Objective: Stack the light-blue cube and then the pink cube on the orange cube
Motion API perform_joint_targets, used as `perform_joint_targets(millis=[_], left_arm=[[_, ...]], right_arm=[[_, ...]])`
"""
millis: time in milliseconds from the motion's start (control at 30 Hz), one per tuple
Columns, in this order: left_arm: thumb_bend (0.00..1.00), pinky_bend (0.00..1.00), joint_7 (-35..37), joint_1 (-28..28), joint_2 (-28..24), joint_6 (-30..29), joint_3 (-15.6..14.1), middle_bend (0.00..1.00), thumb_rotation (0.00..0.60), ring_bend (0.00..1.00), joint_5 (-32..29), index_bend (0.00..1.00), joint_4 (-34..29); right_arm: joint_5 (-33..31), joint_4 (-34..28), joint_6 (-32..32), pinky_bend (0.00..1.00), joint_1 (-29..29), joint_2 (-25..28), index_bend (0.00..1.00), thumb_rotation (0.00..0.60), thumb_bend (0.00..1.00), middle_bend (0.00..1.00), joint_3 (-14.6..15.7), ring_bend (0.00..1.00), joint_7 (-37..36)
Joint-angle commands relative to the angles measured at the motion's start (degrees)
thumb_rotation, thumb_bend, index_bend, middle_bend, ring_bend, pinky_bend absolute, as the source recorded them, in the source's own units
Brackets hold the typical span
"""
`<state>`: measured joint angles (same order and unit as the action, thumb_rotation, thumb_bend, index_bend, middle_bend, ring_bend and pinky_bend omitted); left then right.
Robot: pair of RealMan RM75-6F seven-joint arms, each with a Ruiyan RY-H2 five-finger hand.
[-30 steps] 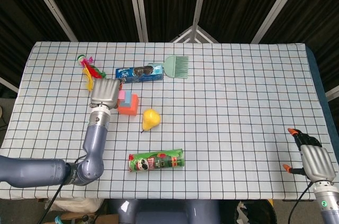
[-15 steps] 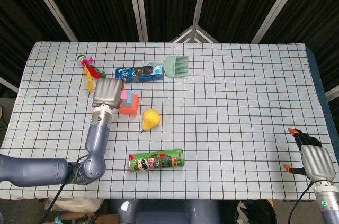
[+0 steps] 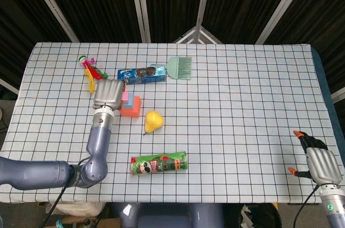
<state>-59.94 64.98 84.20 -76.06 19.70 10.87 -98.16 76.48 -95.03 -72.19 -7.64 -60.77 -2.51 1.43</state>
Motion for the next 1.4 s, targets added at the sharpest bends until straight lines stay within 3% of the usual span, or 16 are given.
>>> perform_joint_targets(millis=[33,667,1133,1267,1400], left_arm=[[0.38,0.89,0.1,0.1,0.2,0.0,0.1,0.85,0.6,0.79,0.2,0.44,0.3],[0.38,0.89,-0.5,0.1,0.3,-0.1,-0.1,0.85,0.6,0.79,-0.1,0.43,0.1],[0.29,0.88,-1.9,0.4,0.3,0.3,-0.9,0.83,0.6,0.78,0.0,0.18,0.1],[0.27,0.88,-1.9,0.3,-0.7,-0.1,-0.5,0.83,0.6,0.78,0.0,0.16,-1.8],[0.27,0.88,-0.4,-1.3,-5.6,-2.8,0.8,0.83,0.6,0.77,1.9,0.18,-8.1]], right_arm=[[0.0,0.0,0.1,0.16,0.0,0.0,0.11,0.6,0.17,0.13,0.0,0.15,0.0],[-0.2,-0.3,0.2,0.16,0.0,0.2,0.11,0.6,0.17,0.13,0.0,0.15,0.0],[-0.9,-0.6,0.9,0.16,-0.2,0.4,0.11,0.6,0.17,0.13,0.0,0.15,0.3],[-1.1,-0.6,0.9,0.16,-0.2,0.5,0.11,0.6,0.17,0.13,0.0,0.15,0.3],[-1.1,-0.6,1.1,0.16,-0.2,0.5,0.11,0.6,0.17,0.13,0.0,0.15,0.3]])
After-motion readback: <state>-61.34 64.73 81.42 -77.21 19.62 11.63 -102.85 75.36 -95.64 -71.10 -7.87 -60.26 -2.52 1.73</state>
